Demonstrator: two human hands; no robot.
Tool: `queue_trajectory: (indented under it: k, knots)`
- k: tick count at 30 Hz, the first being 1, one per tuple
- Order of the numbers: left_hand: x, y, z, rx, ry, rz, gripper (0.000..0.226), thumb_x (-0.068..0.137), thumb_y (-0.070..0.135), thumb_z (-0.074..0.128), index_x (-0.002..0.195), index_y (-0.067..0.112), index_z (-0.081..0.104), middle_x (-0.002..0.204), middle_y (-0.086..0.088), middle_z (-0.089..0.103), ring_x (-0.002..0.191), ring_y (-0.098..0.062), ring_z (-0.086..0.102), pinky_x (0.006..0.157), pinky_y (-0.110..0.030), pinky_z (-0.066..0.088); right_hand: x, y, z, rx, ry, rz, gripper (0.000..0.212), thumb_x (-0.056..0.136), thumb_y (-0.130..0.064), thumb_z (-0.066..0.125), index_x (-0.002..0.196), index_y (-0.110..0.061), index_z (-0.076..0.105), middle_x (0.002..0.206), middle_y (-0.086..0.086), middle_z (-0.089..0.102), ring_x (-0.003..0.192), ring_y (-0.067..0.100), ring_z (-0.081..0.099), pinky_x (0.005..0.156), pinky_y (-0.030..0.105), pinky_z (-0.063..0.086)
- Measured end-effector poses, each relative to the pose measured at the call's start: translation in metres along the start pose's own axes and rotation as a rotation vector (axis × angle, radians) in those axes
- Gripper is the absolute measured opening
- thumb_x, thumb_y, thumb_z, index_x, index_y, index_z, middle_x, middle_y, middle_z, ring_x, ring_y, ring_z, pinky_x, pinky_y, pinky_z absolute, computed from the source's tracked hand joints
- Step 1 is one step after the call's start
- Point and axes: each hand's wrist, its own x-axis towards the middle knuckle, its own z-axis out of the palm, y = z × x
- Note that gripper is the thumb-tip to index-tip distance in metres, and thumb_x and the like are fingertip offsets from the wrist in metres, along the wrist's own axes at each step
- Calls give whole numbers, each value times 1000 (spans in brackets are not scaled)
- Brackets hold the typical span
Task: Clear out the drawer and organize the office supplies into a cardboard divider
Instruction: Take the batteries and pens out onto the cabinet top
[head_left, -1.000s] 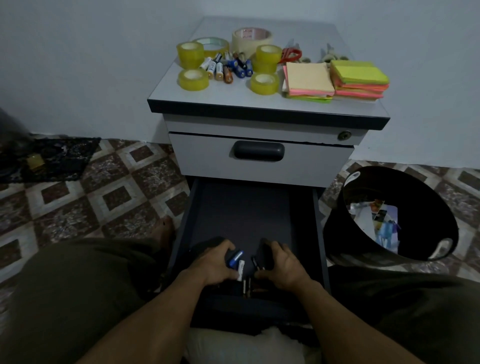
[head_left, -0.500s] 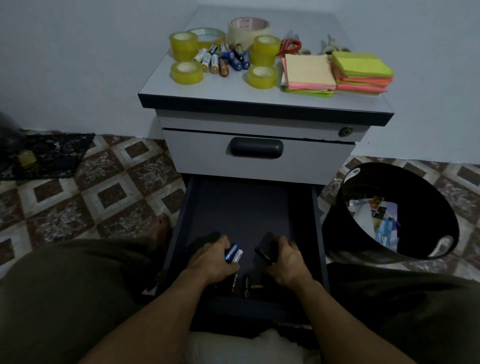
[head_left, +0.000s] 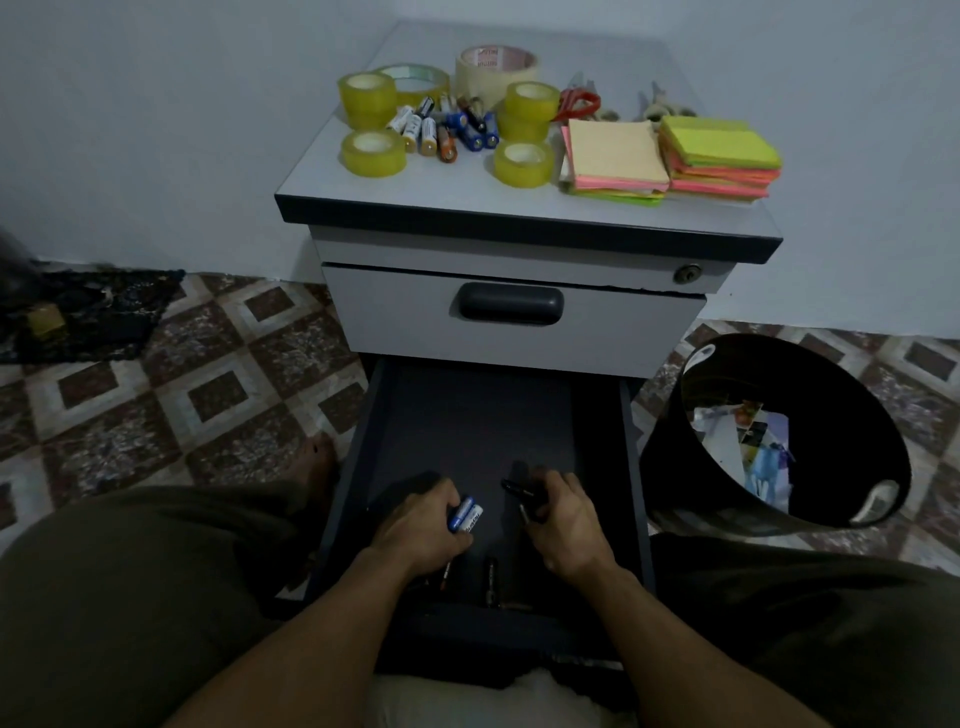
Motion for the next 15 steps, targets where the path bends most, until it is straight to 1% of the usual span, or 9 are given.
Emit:
queue_trajectory:
  k: [1, 3, 4, 7, 9, 12, 15]
  knots:
    - [0, 0, 0, -1, 4, 4, 31, 79, 35, 75, 99, 30, 51, 93, 5, 66, 83, -14, 65, 75, -32, 54, 0, 0, 0, 3, 0, -5, 47, 86, -9, 67, 130, -21, 54, 123, 0, 48, 100, 15, 56, 96, 32, 51]
    - [-1, 0, 0, 3, 23, 9, 28, 79, 34, 74, 96, 30, 52, 91, 5, 66, 82, -15, 65, 73, -30, 52, 2, 0, -1, -4, 7, -22, 45, 86, -11, 67, 129, -20, 55, 121, 0, 49, 102, 16, 56, 97, 32, 49]
    - [-1, 0, 0, 2, 28, 8, 27, 79, 35, 73, 94, 30, 51, 89, 6, 66, 81, -15, 64, 71, -30, 50, 4, 0, -2, -12, 13, -33, 45, 86, -12, 68, 128, -19, 54, 121, 0, 49, 103, 16, 55, 97, 30, 48]
    - [0, 0, 0, -4, 31, 0, 26, 79, 36, 72, 92, 32, 50, 83, 7, 63, 76, -12, 62, 66, -28, 44, 9, 5, -3, -3, 17, -14, 55, 81, -16, 76, 131, -19, 53, 125, -1, 48, 110, 16, 54, 99, 25, 45]
    - [0, 0, -1, -10, 33, -5, 25, 79, 37, 72, 91, 32, 51, 81, 7, 62, 76, -12, 61, 66, -27, 43, 11, 6, -3, 16, 13, 18, 58, 78, -17, 80, 130, -19, 54, 124, -1, 49, 109, 14, 53, 96, 22, 43]
    - [2, 0, 0, -23, 36, -14, 24, 80, 38, 72, 89, 32, 51, 81, 7, 63, 74, -10, 62, 65, -28, 45, 15, 5, -1, 32, -7, 1, 59, 79, -17, 80, 132, -21, 55, 123, -3, 48, 104, 7, 50, 91, 15, 40]
    - [4, -1, 1, -15, 41, -23, 25, 81, 42, 72, 87, 34, 49, 83, 6, 64, 74, -10, 61, 62, -28, 44, 18, 4, 4, 9, -39, -23, 55, 83, -20, 77, 134, -23, 56, 124, -4, 48, 108, 8, 52, 93, 13, 40]
